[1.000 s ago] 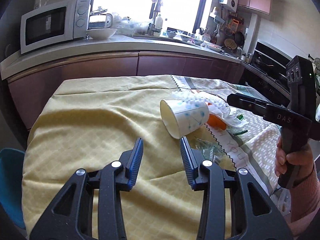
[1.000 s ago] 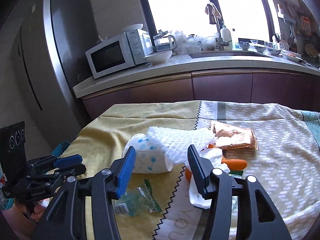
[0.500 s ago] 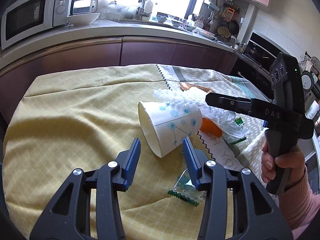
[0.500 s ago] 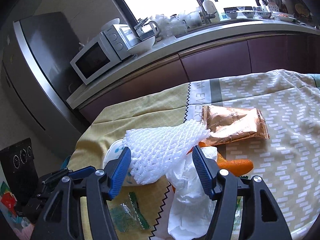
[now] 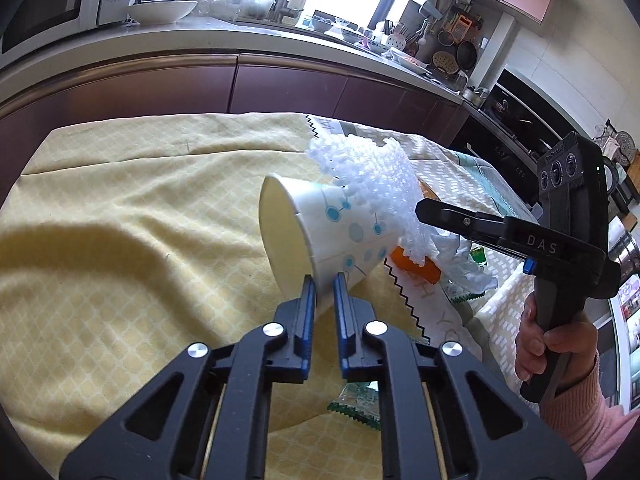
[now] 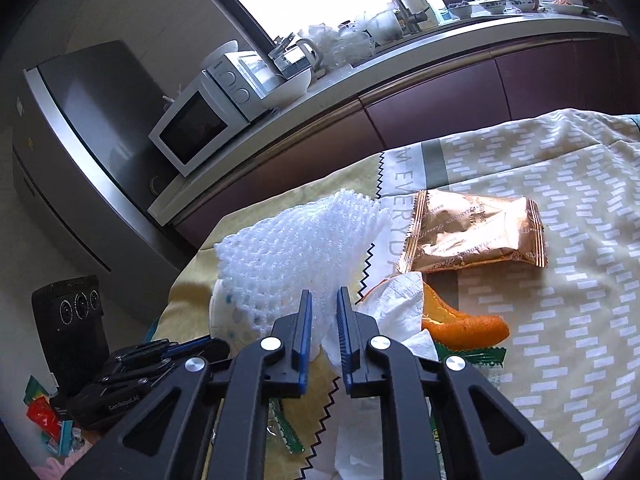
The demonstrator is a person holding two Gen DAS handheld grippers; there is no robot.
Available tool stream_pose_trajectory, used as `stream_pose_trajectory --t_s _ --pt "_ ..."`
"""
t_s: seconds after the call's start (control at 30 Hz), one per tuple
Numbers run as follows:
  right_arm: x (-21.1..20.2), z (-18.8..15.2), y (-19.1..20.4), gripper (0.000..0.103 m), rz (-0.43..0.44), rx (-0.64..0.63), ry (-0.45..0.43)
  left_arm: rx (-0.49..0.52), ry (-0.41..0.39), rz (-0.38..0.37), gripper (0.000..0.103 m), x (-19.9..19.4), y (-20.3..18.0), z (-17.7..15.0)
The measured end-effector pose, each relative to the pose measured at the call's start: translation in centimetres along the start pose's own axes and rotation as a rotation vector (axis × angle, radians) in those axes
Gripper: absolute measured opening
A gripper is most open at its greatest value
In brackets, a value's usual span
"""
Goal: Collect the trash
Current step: 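Grasp the white paper cup with the left tool while the right tool grasps a white foam net, then carry the paper cup and foam net with both tools over the blue bin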
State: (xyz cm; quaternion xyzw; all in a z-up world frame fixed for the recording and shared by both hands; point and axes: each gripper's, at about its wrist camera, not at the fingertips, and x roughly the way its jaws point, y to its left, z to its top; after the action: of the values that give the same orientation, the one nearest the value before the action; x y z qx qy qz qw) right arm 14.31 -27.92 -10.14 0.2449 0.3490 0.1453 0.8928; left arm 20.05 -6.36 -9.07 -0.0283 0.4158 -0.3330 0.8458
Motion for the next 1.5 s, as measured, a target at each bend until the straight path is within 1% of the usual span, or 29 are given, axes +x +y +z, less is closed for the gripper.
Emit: stream_pose_trajectory --t_s 0.2,0.5,0.63,0.8,0.9,0.93,0.97,1.03,1.13,1.23,1.27,1.43,1.5 --pt "-0.8 -0.2 0.8 0.009 0.027 -0.014 -0.027 -0.005 -0.037 0.017 0.005 -1.3 0.2 -0.1" --pt "-1.8 -0.2 2.9 0.008 0.100 -0.051 -0.050 -0.012 -0.108 0.058 0.004 -5.3 1.2 -0.7" --pt "-1.9 -0.3 4.0 0.008 0.140 -0.068 -0.034 -0.012 -0.132 0.062 0.004 -7.1 1.6 -1.3" --pt "-1.3 -1.3 5.4 0.009 0.198 -0.097 0.020 0.005 -0.157 0.072 0.004 -9.3 1.7 -2.7" --pt "-0.6 -2.1 6.0 0.015 0.186 -0.129 0.058 0.011 -0.162 0.090 0.004 -10.3 2.0 -3.5" --pt "-0.3 -2.4 6.1 0.021 0.182 -0.131 0.070 0.011 -0.161 0.093 0.004 -10.5 2.2 -3.7" --pt "0.0 -2.5 6.0 0.031 0.179 -0.128 0.079 0.009 -0.158 0.094 0.004 -10.7 2.4 -4.1" --pt "0.5 -2.7 5.9 0.035 0.172 -0.121 0.091 0.004 -0.155 0.105 0.004 -11.1 2.7 -4.6" --pt "1.1 -2.6 5.6 0.037 0.149 -0.111 0.100 -0.021 -0.152 0.110 0.004 -11.3 3.5 -5.4" --pt "2.0 -2.3 5.6 0.051 0.121 -0.111 0.114 -0.039 -0.156 0.116 0.004 -11.8 4.2 -5.8" --pt "2.4 -2.2 5.8 0.054 0.107 -0.119 0.117 -0.043 -0.158 0.120 0.004 -11.9 4.2 -5.9" --pt "4.9 -1.4 6.2 0.055 0.070 -0.130 0.166 -0.063 -0.160 0.133 0.004 -12.2 5.0 -6.2" --pt "5.9 -1.3 6.3 0.050 0.051 -0.139 0.183 -0.070 -0.163 0.140 0.004 -12.5 5.3 -6.4"
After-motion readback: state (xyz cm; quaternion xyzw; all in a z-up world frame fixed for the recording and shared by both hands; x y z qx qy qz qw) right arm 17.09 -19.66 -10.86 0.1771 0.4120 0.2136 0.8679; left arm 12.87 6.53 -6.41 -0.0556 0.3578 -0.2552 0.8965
